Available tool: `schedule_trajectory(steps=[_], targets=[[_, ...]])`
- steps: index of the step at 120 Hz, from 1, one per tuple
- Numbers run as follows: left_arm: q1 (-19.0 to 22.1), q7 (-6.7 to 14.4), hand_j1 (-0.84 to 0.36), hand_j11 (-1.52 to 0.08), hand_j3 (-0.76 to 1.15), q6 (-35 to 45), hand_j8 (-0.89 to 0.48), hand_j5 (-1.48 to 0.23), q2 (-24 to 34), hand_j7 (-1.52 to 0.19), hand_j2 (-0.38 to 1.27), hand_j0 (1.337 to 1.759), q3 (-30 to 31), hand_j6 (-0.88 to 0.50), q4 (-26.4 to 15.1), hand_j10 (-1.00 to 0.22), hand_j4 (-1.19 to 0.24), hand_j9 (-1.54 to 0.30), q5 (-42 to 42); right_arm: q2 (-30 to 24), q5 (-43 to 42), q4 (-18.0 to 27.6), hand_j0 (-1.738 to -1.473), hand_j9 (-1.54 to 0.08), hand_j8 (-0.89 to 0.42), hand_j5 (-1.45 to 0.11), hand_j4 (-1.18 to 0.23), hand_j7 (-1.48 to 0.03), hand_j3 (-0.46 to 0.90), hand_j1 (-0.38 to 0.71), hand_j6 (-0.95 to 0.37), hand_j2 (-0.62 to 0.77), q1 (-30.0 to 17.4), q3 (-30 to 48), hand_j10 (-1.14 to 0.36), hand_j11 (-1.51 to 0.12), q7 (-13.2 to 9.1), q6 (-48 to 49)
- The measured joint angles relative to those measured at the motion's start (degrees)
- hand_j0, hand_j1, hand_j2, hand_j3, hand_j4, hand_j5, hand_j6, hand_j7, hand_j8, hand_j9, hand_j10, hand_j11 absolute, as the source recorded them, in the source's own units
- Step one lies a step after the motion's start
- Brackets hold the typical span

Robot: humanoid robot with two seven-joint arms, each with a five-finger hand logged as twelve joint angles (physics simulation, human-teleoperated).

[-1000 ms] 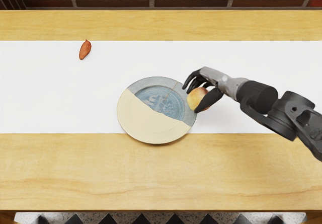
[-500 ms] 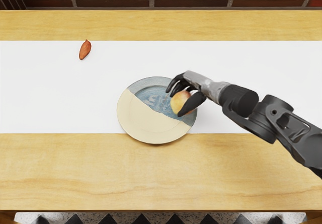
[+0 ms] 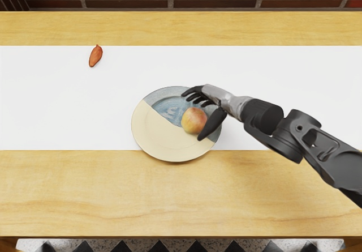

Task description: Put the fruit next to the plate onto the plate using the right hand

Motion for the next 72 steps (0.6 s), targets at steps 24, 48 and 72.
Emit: schedule_trajectory(steps=[24,48,72], targets=[[0.00,-0.01,0.34,-0.01,0.00,0.01,-0.01,-0.01,0.00,-0.01,0.00,1.658,0.03,-0.01,0.00,-0.01,-0.01,-0.01,-0.01,-1.94,6.17,0.21,-1.658,-0.18,-0.13,-0.18,-0.14,-0.18,0.00,-0.20,-0.14,0.00,2.47,3.91,-0.13,-0.18,0.00,3.18],[0.00,0.04,0.34,-0.01,0.00,0.00,-0.01,-0.01,0.00,-0.01,0.00,1.658,0.01,-0.01,-0.23,-0.01,-0.01,-0.01,-0.01,-11.99,23.31,-0.65,-1.658,-0.07,-0.05,-0.07,-0.06,-0.07,0.00,-0.29,-0.06,0.00,2.50,8.44,-0.05,-0.07,0.00,14.90],[1.71,0.38,0.34,-0.01,0.00,0.01,-0.01,-0.01,0.00,-0.01,0.00,1.658,0.13,-0.01,-0.13,-0.01,-0.01,-0.01,0.05,-19.20,34.34,-9.56,-1.658,-0.03,-0.02,-0.03,-0.02,-0.03,0.00,-0.33,-0.02,0.00,-0.78,19.99,-0.02,-0.03,0.00,24.15]])
